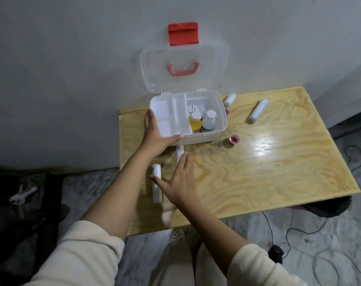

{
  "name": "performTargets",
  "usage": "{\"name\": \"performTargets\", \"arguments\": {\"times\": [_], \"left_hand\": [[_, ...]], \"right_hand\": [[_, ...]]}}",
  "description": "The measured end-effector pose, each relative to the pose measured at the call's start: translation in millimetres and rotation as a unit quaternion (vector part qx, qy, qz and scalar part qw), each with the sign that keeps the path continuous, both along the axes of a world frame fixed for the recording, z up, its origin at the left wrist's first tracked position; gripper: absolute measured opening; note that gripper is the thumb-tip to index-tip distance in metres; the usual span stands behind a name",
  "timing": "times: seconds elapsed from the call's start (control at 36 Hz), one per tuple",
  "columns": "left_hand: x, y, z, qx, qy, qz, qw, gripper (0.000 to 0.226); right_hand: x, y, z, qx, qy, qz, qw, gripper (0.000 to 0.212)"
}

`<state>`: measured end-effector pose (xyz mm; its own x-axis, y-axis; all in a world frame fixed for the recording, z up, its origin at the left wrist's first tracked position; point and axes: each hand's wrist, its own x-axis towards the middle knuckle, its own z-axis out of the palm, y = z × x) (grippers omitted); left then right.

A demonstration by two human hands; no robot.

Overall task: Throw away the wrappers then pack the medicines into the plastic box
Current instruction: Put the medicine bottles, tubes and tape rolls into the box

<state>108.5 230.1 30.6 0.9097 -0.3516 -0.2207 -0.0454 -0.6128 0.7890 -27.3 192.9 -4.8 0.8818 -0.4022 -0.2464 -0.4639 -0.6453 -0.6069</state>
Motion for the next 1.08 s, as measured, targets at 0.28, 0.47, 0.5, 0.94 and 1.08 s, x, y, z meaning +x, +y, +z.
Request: {"name": "performTargets", "arguments": {"times": [0.28, 0.47, 0.5, 0.94, 1.08], "left_hand": [[-2, 1, 5, -0.005, 0.005, -0.007, 1.0, 0.129], [-4, 0, 6, -0.017, -0.005, 0.003, 1.0, 0.128], [-4, 0, 6, -0.019, -0.007, 0.003, 1.0, 0.128], [-6, 0, 11, -0.035, -0.009, 0.01, 0.999, 0.118], [-4, -2, 14, -0.03, -0.01, 0.017, 0.999, 0.114]], "right_hand": [[-11, 2, -15, -0.068, -0.005, 0.025, 0.997, 0.076], [-45, -44, -42, -0.196, -0.056, 0.052, 0.978, 0.057], [-49, -50, -42, -0.21, -0.057, 0.056, 0.974, 0.055], [-36, -95, 38, 0.02, -0.28, -0.103, 0.954, 0.042], [-4, -106, 83, 0.183, -0.334, -0.155, 0.912, 0.024]]}}
